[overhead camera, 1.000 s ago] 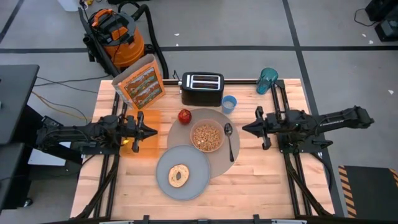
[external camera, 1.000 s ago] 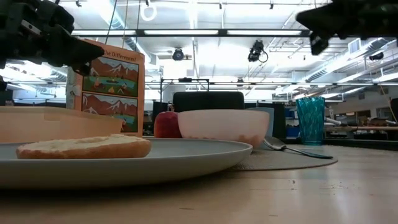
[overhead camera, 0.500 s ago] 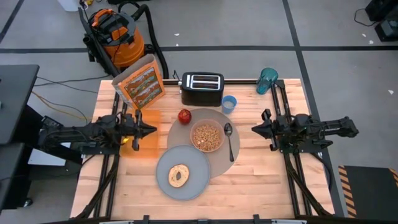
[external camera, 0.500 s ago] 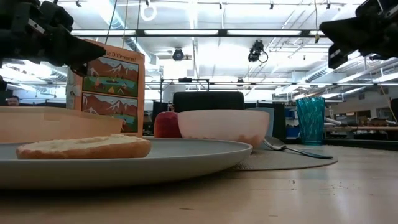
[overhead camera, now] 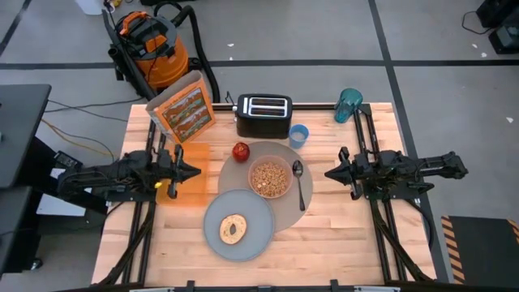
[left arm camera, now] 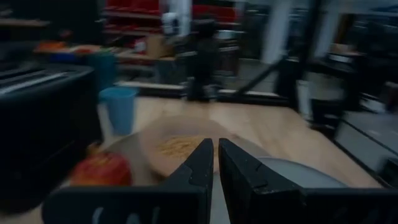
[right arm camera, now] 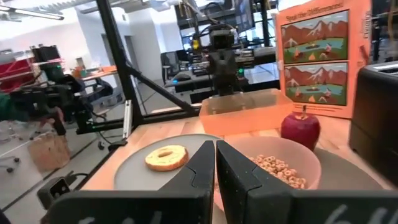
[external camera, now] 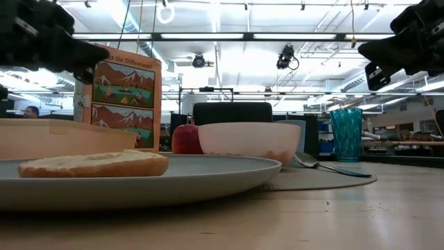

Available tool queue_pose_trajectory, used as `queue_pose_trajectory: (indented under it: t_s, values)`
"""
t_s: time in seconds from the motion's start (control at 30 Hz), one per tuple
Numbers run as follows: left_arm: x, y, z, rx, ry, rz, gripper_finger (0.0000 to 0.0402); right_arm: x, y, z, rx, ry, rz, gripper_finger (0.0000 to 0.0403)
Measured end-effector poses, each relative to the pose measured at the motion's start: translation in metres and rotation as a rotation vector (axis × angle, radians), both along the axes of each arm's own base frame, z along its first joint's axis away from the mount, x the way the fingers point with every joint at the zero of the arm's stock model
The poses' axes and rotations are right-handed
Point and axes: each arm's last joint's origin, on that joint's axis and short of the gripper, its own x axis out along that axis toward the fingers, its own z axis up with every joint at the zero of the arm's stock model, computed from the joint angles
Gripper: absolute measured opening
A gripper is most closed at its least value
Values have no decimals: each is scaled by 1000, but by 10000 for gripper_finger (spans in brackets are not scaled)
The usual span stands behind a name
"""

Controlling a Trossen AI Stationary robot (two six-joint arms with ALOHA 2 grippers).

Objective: Arrange a breakfast setting
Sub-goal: Return to Home Position

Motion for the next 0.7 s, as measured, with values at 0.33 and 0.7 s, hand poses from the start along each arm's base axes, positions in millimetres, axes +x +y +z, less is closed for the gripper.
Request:
queue_pose_trajectory:
  t_s: [0.33, 0.7]
  values:
    - [3, -1, -8, 79, -34, -32, 32, 0, 0, 4, 5, -40, -13, 23]
    - [3, 2, -9, 121, -23, 65, 32, 2, 1, -5, -1, 54, 10, 23]
